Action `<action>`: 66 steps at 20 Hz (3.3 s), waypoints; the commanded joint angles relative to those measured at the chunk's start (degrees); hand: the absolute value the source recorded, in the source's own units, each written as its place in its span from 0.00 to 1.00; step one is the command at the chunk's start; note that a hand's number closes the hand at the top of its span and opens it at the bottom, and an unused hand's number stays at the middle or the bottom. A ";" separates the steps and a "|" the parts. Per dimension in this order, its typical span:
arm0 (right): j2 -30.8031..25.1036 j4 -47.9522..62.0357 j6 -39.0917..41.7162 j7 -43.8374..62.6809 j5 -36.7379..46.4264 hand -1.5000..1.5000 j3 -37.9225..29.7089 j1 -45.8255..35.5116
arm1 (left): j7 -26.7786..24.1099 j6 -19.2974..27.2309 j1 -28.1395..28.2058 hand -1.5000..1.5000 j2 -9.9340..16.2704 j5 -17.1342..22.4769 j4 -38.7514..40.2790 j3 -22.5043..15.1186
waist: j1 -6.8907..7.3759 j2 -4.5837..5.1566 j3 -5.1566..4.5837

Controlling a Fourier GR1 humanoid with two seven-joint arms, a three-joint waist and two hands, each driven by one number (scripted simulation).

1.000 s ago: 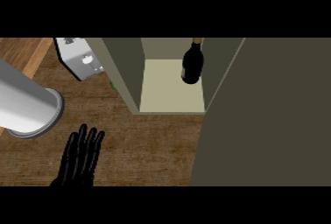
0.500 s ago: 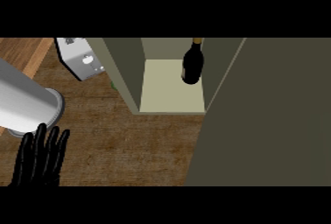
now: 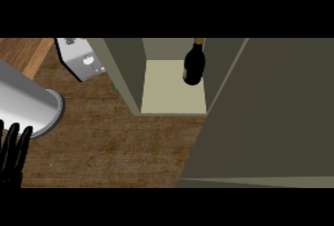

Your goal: Pick up the wine, place it into the cabinet and close the cabinet

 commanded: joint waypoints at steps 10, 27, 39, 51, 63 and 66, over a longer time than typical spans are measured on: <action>-0.11 2.91 -18.88 -0.81 10.75 1.00 18.08 -11.13 | 1.85 -6.77 0.10 0.00 0.85 2.24 4.11 5.97 | -0.30 0.00 -0.15; -0.57 15.91 -35.81 1.30 7.59 1.00 12.71 -37.02 | 12.11 -8.61 -5.44 0.00 2.89 9.41 1.84 10.90 | 1.33 0.50 -0.10; -0.13 39.95 -40.07 -4.68 -9.23 1.00 -4.35 -65.19 | 11.97 -7.73 -9.42 0.00 -0.80 6.86 5.13 9.48 | 2.39 0.93 -0.08; -0.01 67.35 -30.82 -17.72 -7.51 1.00 -14.10 -74.64 | 13.64 -11.01 -8.71 0.00 -1.46 6.63 6.85 14.50 | 1.01 0.57 0.01; -2.08 83.21 -22.67 -31.23 -8.64 1.00 -22.04 -74.22 | 14.30 -8.90 -10.85 0.00 -5.05 0.90 7.16 11.45 | 0.80 0.95 0.01; -5.34 85.72 -20.45 -31.55 -8.36 1.00 -23.84 -76.41 | 15.18 -9.60 -11.19 0.00 -4.51 2.76 6.98 13.20 | 1.21 1.12 -0.03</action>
